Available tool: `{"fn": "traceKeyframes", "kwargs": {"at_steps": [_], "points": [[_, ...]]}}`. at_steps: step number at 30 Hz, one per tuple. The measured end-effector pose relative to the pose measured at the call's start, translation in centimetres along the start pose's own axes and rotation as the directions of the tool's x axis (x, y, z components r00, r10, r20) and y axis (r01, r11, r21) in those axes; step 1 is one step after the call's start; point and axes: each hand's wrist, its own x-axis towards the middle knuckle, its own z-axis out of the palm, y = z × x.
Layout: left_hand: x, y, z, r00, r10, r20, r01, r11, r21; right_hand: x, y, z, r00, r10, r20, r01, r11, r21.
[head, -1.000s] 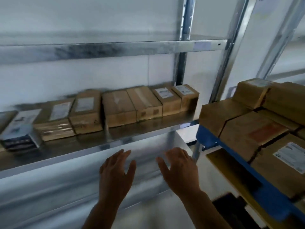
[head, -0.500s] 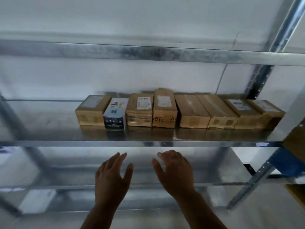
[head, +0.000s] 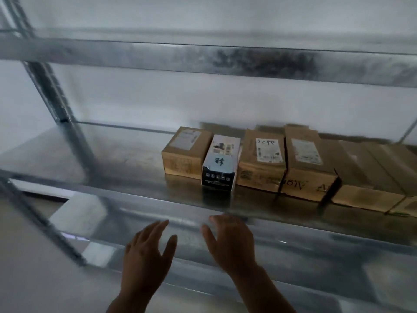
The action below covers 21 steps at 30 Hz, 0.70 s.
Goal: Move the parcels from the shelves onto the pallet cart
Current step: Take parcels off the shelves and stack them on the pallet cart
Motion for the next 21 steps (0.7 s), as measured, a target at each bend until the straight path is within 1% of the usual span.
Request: {"fn": "traceKeyframes", "kwargs": {"at_steps": [3,5,8,13,15,17,21], "points": [[4.8,-1.3,-0.9,1.000,0.025,-0.017,-0.024,0.998,0.066,4.5,-0.6,1.3,0.999,0.030,-0.037,-0.030,0.999,-0.023],[8.0,-2.1,-1.3,0.997,0.060,-0.039,-0.056,0.994,0.089,7.5,-0.5,1.6,0.991,0.053,-0.120,-0.057,0.998,-0.028],[12.2,-3.2,-1.8,0.995,0.084,-0.045,-0.081,0.994,0.068,11.8,-0.1,1.3,0.981,0.100,-0.164,-0.114,0.991,-0.074],[18.1,-4.4,-1.5,0.997,0.078,0.009,-0.078,0.997,0.029,16.9,0.0,1.5,0.968,0.172,-0.180,-0.202,0.966,-0.163],[20.9,-4.7,-1.4,0.996,0.074,0.050,-0.075,0.997,0.011,18.8,-0.3,2.0,0.965,0.195,-0.176,-0.230,0.952,-0.203],[23.4,-4.9,-1.1,0.988,0.089,0.127,-0.089,0.996,-0.006,20.2,-0.6,2.5,0.957,0.239,-0.162,-0.273,0.931,-0.241],[27.1,-5.2,-0.7,0.949,0.146,0.278,-0.139,0.989,-0.045,21.2,-1.4,4.1,0.931,0.341,-0.129,-0.365,0.880,-0.304]]}}
